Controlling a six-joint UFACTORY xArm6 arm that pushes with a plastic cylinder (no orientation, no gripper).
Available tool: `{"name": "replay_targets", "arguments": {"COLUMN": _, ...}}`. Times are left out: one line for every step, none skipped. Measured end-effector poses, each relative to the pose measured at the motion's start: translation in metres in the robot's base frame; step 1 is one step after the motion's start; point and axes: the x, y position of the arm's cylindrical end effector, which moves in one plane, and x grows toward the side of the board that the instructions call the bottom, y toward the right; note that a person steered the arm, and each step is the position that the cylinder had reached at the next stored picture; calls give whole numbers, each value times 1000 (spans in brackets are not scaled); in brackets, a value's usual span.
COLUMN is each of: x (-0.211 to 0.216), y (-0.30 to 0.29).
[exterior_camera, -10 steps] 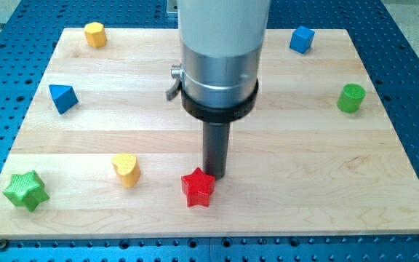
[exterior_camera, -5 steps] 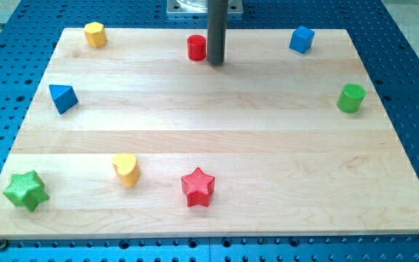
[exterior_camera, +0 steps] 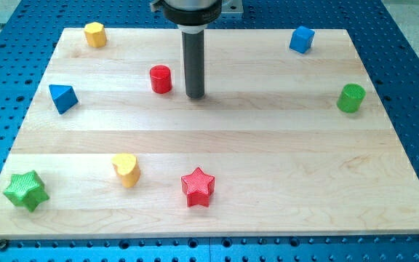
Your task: Place the red circle at the top of the red star
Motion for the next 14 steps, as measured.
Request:
{"name": "replay_targets", "arguments": {"x": -55, "y": -4}}
{"name": "replay_targets", "arguments": {"x": -39, "y": -81}}
{"name": "replay_targets", "arguments": {"x": 42, "y": -93}}
{"name": "replay_targets", "arguments": {"x": 57, "y": -98}}
{"name": "replay_targets", "arguments": {"x": 44, "y": -157}}
{"name": "replay_targets", "arguments": {"x": 70, "y": -95}}
{"name": "replay_targets", "arguments": {"x": 108, "y": -58}}
{"name": "replay_targets", "arguments": {"x": 75, "y": -78}}
{"name": "replay_targets", "arguments": {"x": 142, "y": -114}}
{"name": "replay_targets", "arguments": {"x": 157, "y": -59}}
{"name": "replay_targets", "arguments": {"x": 127, "y": -70}}
{"name": "replay_targets", "arguments": {"x": 131, "y": -44}}
{"name": "replay_targets", "arguments": {"x": 135, "y": -67}}
{"name": "replay_targets", "arguments": {"x": 154, "y": -35}}
